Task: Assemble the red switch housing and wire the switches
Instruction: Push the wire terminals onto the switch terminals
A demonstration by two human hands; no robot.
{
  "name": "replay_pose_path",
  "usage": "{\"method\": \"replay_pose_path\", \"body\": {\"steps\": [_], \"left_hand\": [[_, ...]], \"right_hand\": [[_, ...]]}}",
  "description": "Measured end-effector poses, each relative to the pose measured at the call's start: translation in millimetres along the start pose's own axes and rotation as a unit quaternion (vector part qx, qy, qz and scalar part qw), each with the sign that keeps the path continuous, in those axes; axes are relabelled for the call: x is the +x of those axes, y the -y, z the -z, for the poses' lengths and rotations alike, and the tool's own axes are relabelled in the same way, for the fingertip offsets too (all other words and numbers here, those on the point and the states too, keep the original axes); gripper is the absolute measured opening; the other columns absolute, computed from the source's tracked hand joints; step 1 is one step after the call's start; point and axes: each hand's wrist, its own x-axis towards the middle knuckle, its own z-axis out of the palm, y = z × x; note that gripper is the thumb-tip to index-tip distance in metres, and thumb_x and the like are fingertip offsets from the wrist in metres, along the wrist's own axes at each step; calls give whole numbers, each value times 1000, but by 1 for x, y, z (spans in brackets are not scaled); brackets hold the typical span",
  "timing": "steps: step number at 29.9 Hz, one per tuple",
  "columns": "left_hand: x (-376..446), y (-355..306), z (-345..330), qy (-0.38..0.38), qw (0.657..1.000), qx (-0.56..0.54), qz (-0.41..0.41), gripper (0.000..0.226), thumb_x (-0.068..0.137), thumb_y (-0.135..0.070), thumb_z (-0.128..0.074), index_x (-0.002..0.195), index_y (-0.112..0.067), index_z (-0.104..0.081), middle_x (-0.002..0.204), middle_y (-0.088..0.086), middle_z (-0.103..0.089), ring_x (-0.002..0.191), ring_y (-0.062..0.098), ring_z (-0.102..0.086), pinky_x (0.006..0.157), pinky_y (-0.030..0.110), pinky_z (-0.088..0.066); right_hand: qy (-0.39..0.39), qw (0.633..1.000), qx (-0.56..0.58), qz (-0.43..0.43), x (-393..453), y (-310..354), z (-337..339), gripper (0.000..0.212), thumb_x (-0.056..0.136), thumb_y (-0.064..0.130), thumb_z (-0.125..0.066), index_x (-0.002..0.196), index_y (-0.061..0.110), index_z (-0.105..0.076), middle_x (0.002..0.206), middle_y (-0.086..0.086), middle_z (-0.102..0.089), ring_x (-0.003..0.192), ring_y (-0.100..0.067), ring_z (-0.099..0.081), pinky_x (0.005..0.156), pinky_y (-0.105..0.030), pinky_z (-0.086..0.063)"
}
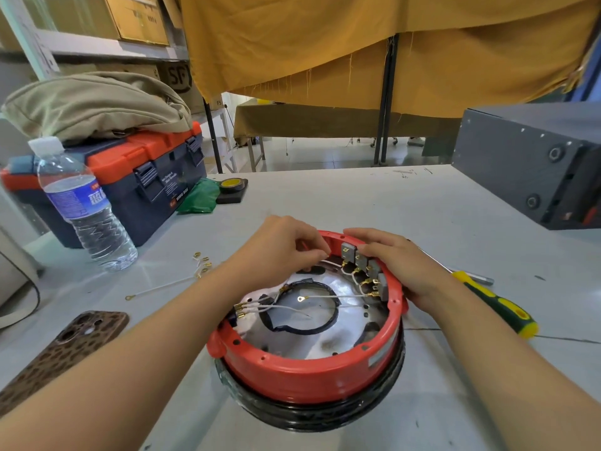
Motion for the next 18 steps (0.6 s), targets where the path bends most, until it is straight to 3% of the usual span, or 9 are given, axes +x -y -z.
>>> {"method": "replay_pose_path", "body": {"steps": [5,8,15,18], "left_hand": [[11,-2,-8,20,1000,21,3,10,86,-15,-66,90,-17,-75,66,-7,-67,52,-8,-54,52,4,-36],[16,-3,-13,27,999,31,-1,10,85,-15,-67,90,-17,-76,66,-12,-63,53,-10,-52,53,3,-36],[19,0,-24,31,999,16,-3,6,82,-13,-70,85,-18,-72,79,-3,-72,73,8,-66,72,20,-52],[18,0,-29,27,999,7,-17,9,81,-8,-69,83,-17,-71,78,-1,-72,73,7,-65,70,18,-51]], "right_hand": [[-29,999,-24,8,0,-1,-6,35,91,7,-46,108,31,-65,110,-2,-68,100,-19,-64,91,-34,-50],[-41,998,-34,16,0,-4,-11,35,91,8,-44,110,30,-64,109,2,-67,96,-14,-63,79,-26,-48],[-76,996,-49,16,1,-6,-4,24,86,12,-53,96,28,-67,91,0,-66,72,-11,-56,68,-29,-41],[-78,996,-41,13,1,-7,-3,20,85,14,-56,95,26,-69,91,-1,-69,79,-15,-61,73,-31,-48]]}}
